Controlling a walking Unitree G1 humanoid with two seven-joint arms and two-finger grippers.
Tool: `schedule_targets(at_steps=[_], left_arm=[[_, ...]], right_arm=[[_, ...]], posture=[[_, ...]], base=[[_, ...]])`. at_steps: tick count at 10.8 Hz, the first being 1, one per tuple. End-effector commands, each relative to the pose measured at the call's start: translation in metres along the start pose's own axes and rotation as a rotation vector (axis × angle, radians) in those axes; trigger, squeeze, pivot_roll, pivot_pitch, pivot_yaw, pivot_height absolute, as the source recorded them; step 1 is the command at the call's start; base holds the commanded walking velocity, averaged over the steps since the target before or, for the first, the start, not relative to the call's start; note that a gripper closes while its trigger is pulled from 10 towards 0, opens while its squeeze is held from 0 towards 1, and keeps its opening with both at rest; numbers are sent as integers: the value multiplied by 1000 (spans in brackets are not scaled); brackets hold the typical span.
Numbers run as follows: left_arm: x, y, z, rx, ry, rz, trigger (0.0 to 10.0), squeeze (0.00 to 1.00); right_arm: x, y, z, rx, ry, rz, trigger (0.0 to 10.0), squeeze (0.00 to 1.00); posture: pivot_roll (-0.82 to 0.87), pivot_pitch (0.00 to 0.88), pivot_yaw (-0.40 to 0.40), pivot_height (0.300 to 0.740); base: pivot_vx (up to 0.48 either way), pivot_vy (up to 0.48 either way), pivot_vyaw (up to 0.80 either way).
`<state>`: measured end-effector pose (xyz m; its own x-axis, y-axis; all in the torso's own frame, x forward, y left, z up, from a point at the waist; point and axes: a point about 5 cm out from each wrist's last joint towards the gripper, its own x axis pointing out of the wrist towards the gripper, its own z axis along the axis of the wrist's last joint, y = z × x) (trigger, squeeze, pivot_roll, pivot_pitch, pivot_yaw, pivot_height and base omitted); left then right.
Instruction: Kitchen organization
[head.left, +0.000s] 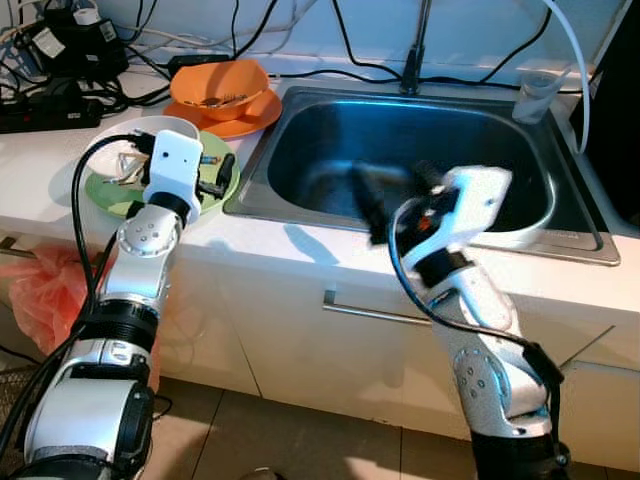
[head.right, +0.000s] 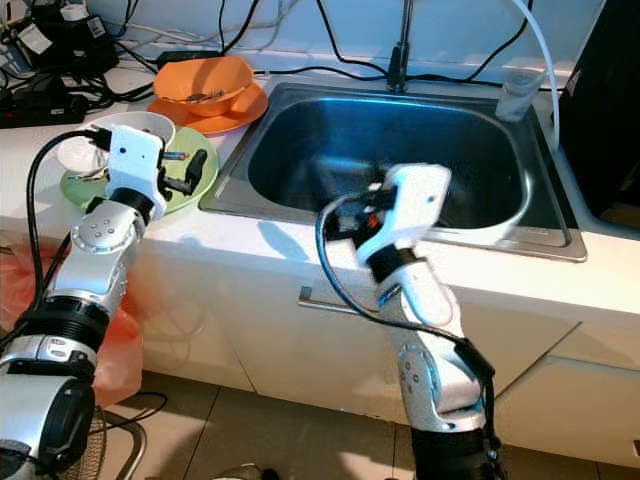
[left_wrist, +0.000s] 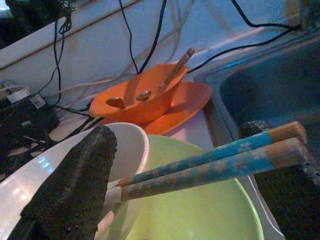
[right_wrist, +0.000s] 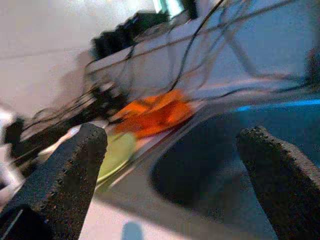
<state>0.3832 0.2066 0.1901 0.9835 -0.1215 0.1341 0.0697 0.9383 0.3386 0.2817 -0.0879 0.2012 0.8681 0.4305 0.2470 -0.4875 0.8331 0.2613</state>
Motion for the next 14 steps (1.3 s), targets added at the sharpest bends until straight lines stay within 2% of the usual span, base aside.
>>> schedule_targets(at_steps=[1, 5, 8, 13, 14], left_arm=[[3, 2, 5, 11, -17, 2, 10000, 0], [4, -1, 4, -6, -32, 0, 10000, 0], [5, -2, 4, -24, -30, -11, 10000, 0], [4, -2, 3, -31, -36, -13, 10000, 0], [4, -3, 3, -45, -43, -30, 4824, 0]], right_arm=[[-4, 5, 1, 31, 26, 65, 10000, 0], [-8, -4, 8, 5, 31, 82, 10000, 0], [-9, 8, 9, 74, 58, 189, 10000, 0], [-14, 9, 13, 98, 82, 254, 10000, 0], [-15, 9, 12, 100, 95, 266, 10000, 0]], posture=[[79, 57, 62, 740], [71, 55, 58, 740], [66, 54, 57, 740], [61, 52, 53, 740], [60, 51, 52, 740]], base=[[0, 0, 0], [0, 0, 0], [0, 0, 0], [0, 0, 0], [0, 0, 0]])
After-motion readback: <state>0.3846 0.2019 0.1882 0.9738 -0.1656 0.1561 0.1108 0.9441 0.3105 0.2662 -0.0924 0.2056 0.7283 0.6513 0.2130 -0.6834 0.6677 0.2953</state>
